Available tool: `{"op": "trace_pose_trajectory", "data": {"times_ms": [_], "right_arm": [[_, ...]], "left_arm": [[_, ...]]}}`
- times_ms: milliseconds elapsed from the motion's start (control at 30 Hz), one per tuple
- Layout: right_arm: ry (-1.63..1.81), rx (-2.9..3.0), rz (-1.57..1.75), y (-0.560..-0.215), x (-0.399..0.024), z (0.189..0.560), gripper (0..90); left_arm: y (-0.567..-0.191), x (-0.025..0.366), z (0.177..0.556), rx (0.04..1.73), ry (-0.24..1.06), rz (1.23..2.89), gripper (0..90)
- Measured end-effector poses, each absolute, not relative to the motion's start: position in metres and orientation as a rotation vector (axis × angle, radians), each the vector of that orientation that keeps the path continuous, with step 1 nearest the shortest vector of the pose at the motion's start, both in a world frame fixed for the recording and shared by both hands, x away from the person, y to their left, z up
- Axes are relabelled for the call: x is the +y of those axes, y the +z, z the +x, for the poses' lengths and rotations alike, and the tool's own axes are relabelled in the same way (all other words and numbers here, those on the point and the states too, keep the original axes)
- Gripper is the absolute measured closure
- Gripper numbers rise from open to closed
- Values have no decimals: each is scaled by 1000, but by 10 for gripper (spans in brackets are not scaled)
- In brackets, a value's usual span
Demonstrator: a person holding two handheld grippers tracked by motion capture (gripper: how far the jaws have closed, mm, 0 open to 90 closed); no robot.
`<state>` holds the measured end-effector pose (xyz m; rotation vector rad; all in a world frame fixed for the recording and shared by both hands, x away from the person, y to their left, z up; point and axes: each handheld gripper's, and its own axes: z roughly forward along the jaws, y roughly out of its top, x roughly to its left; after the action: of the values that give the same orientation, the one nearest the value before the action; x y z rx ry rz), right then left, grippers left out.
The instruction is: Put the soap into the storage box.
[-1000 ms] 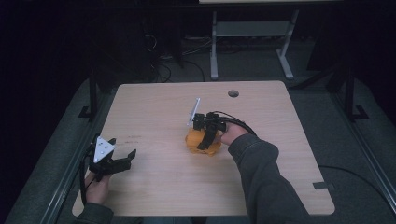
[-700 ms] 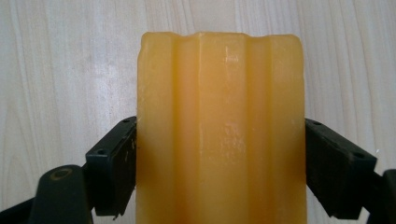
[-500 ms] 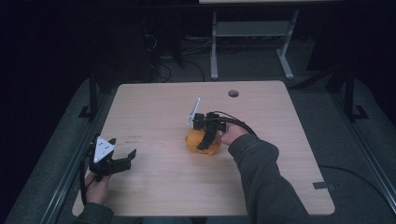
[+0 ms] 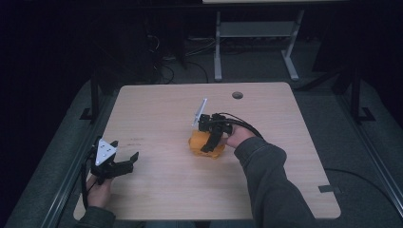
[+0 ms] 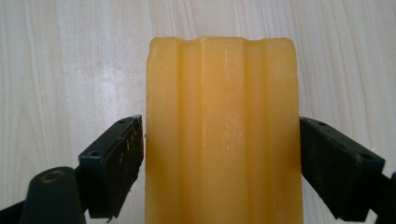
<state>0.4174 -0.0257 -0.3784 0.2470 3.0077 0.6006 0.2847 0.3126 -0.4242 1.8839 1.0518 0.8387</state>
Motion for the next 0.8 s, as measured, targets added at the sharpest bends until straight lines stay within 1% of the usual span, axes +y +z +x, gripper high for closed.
{"op": "trace_pose_trajectory", "data": {"times_ms": [800], "right_arm": [[729, 2951, 304, -355, -57, 407, 174]], "left_arm": [[-425, 310, 285, 1047, 839, 1896, 141]]}}
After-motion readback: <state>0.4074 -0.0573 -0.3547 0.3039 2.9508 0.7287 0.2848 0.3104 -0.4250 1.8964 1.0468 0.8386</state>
